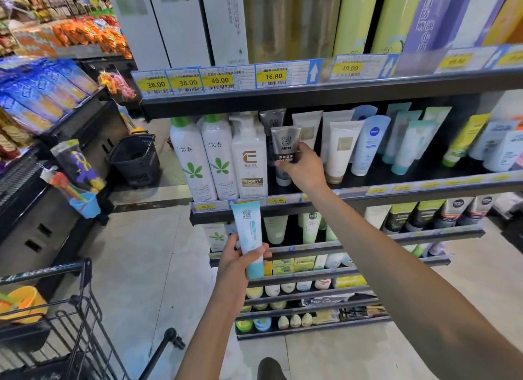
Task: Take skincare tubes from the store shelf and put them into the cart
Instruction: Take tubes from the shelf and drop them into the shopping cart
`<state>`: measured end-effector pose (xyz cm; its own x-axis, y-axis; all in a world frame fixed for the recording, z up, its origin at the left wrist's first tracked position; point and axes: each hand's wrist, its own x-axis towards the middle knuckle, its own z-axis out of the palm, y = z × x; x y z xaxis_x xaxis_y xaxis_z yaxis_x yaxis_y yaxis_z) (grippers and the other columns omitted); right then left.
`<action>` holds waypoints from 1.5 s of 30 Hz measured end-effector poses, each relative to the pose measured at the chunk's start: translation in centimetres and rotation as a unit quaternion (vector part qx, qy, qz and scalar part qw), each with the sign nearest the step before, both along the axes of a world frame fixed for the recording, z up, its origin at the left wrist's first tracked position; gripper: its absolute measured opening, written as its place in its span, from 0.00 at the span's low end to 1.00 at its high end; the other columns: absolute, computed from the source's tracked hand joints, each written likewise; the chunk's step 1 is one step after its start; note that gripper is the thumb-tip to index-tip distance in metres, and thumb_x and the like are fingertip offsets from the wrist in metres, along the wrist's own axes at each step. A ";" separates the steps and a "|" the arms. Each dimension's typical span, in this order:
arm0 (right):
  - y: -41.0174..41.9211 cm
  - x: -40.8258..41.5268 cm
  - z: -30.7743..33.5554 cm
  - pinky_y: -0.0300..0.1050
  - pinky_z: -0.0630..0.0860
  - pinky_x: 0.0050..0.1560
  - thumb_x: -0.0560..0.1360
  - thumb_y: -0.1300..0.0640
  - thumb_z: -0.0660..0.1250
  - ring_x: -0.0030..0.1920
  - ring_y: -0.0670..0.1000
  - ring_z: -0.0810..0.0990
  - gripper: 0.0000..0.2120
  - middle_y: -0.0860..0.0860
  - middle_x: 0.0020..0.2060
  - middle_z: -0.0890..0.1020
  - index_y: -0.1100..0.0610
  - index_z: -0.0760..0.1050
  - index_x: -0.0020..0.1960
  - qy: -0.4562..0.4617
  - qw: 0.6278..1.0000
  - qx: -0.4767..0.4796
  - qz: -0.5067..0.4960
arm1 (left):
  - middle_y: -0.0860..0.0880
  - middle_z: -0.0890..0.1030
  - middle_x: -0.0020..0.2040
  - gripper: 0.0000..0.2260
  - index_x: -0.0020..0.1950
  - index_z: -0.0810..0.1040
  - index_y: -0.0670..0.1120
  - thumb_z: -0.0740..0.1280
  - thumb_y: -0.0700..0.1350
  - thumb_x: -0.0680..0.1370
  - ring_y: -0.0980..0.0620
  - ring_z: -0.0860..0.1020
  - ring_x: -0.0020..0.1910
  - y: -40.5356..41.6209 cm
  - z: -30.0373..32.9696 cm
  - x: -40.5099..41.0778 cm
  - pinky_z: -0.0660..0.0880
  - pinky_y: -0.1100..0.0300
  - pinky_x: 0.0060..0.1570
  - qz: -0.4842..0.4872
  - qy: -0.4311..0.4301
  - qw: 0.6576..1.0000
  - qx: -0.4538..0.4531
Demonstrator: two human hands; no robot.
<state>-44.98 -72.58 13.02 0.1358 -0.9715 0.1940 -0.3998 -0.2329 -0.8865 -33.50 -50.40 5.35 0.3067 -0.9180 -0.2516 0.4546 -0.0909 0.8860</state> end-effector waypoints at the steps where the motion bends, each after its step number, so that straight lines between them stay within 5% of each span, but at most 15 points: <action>1: 0.0 0.2 0.1 0.46 0.79 0.54 0.72 0.52 0.78 0.55 0.51 0.82 0.19 0.49 0.54 0.84 0.55 0.76 0.59 0.003 1.000 -0.002 -0.005 | 0.39 0.82 0.61 0.25 0.67 0.75 0.53 0.74 0.36 0.73 0.43 0.84 0.49 0.0 0.1 0.0 0.82 0.48 0.50 -0.001 -0.001 1.000 0.000; 6: -0.3 1.5 0.3 0.46 0.78 0.57 0.74 0.52 0.77 0.57 0.52 0.82 0.22 0.52 0.57 0.84 0.57 0.76 0.64 0.009 1.000 0.001 -0.015 | 0.39 0.82 0.62 0.29 0.69 0.73 0.53 0.76 0.38 0.70 0.41 0.85 0.52 0.0 -0.2 0.2 0.81 0.49 0.49 0.000 -0.001 1.000 0.005; 12: -0.6 2.5 0.3 0.45 0.77 0.52 0.75 0.52 0.75 0.55 0.55 0.82 0.18 0.53 0.54 0.85 0.57 0.78 0.61 0.015 1.000 0.015 -0.023 | 0.39 0.83 0.61 0.30 0.73 0.70 0.51 0.73 0.33 0.74 0.40 0.84 0.53 0.3 -1.0 0.9 0.79 0.39 0.60 0.006 -0.002 1.000 0.018; 22: -0.6 2.6 0.4 0.31 0.70 0.33 0.76 0.53 0.74 0.48 0.51 0.82 0.18 0.53 0.53 0.85 0.60 0.78 0.62 0.028 0.998 0.043 -0.021 | 0.40 0.85 0.56 0.27 0.71 0.71 0.51 0.72 0.32 0.76 0.42 0.85 0.50 0.6 -0.9 1.1 0.76 0.36 0.63 0.004 0.000 1.000 0.016; 27: 0.3 1.7 0.1 0.47 0.78 0.50 0.74 0.48 0.75 0.53 0.56 0.83 0.20 0.55 0.53 0.85 0.59 0.79 0.59 0.058 0.997 0.035 -0.046 | 0.41 0.84 0.58 0.25 0.67 0.73 0.55 0.72 0.33 0.76 0.43 0.85 0.49 0.4 -1.1 0.7 0.81 0.45 0.56 -0.001 0.008 1.000 0.020; 30: 1.7 0.7 0.0 0.46 0.75 0.47 0.76 0.48 0.73 0.52 0.56 0.82 0.18 0.54 0.51 0.85 0.59 0.80 0.59 0.098 0.994 0.025 -0.047 | 0.41 0.84 0.59 0.25 0.69 0.73 0.52 0.71 0.32 0.76 0.43 0.85 0.50 0.1 -1.4 0.3 0.80 0.48 0.54 -0.011 0.005 1.000 0.022; 34: 4.7 -1.4 -0.3 0.47 0.76 0.64 0.79 0.51 0.70 0.63 0.54 0.80 0.21 0.54 0.63 0.83 0.57 0.78 0.69 0.124 0.992 -0.010 -0.017 | 0.41 0.84 0.59 0.24 0.67 0.74 0.52 0.71 0.32 0.76 0.44 0.85 0.50 -0.1 -1.8 -1.0 0.80 0.54 0.46 -0.024 0.001 0.999 0.027; 37: 7.2 -3.8 -0.7 0.39 0.72 0.62 0.81 0.53 0.68 0.63 0.50 0.79 0.16 0.50 0.65 0.81 0.55 0.79 0.68 0.140 0.988 -0.059 0.007 | 0.41 0.84 0.59 0.24 0.67 0.75 0.52 0.72 0.32 0.75 0.43 0.85 0.51 -0.1 -1.9 -2.2 0.80 0.56 0.46 -0.023 0.004 0.999 0.028; 41: 9.9 -8.0 -2.1 0.47 0.75 0.65 0.81 0.56 0.66 0.65 0.50 0.78 0.14 0.50 0.65 0.80 0.55 0.79 0.66 0.175 0.978 -0.107 0.039 | 0.41 0.84 0.59 0.24 0.67 0.75 0.52 0.72 0.33 0.75 0.44 0.85 0.50 0.2 -1.7 -4.4 0.80 0.54 0.49 -0.019 -0.001 1.000 0.023; 45: 12.1 -13.4 -4.3 0.46 0.68 0.72 0.83 0.53 0.65 0.72 0.50 0.71 0.17 0.50 0.70 0.77 0.54 0.77 0.70 0.239 0.965 -0.096 0.053 | 0.42 0.83 0.62 0.24 0.68 0.75 0.50 0.71 0.32 0.76 0.46 0.85 0.50 0.8 -1.9 -7.3 0.81 0.56 0.46 -0.011 0.001 1.000 0.025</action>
